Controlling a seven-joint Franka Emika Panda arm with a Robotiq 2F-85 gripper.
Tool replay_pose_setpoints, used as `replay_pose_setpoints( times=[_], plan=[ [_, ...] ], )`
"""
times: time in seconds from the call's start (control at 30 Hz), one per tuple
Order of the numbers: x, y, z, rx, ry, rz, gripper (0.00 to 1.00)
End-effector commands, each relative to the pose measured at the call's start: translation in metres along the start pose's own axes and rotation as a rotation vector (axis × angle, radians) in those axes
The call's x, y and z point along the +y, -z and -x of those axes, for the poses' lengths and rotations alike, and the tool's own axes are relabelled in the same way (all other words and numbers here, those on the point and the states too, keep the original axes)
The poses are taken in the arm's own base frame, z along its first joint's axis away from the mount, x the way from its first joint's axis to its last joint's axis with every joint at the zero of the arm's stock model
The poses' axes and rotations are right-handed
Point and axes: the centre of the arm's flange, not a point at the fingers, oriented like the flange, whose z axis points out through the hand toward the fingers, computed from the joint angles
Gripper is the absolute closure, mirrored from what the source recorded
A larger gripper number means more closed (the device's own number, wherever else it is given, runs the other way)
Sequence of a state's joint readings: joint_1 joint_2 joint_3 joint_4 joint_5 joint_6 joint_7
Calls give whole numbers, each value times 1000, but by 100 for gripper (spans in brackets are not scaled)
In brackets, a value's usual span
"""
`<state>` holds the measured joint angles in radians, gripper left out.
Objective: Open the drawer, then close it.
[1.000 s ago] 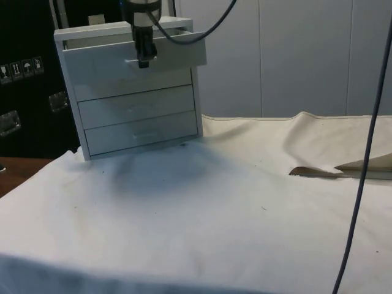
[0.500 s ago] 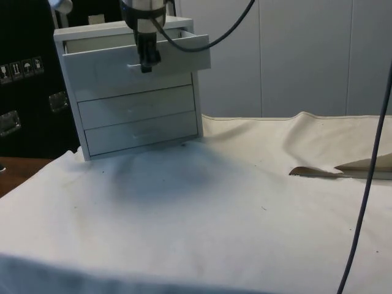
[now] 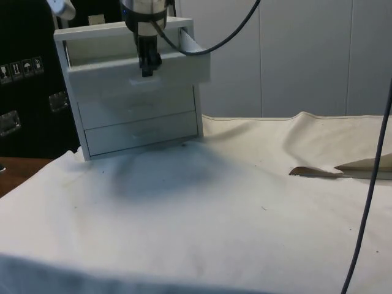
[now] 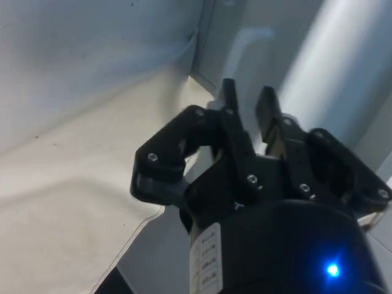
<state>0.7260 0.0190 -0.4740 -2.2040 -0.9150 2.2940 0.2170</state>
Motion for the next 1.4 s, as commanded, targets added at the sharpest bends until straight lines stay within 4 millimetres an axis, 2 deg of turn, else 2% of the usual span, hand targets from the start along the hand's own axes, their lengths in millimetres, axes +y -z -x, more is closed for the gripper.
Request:
replay_pose_setpoints(
  times=[0.0, 0.03, 0.37, 0.47, 0.57, 0.6, 0.63, 0.8, 0.83, 0.9, 1.13, 1.37],
  plan=[
    [0, 0, 1, -2, 1, -1, 78],
    [0, 0, 1, -2, 1, -1, 68],
    [1, 0, 0, -3, 1, 0, 13],
    [-11, 3, -3, -1, 1, -1, 0],
    [-26, 4, -5, 1, -4, -2, 0],
    [-17, 2, -3, 3, -2, -5, 0],
    [-30, 3, -6, 0, -5, -3, 0],
    [-51, -1, -9, -1, -14, -5, 0],
    [-47, 0, -8, -5, -12, -9, 0],
    [-60, -6, -11, -2, -21, -4, 0],
    [-65, -20, -12, -15, -33, 10, 0],
    [-57, -33, -12, 7, -59, 29, 0]
  ],
)
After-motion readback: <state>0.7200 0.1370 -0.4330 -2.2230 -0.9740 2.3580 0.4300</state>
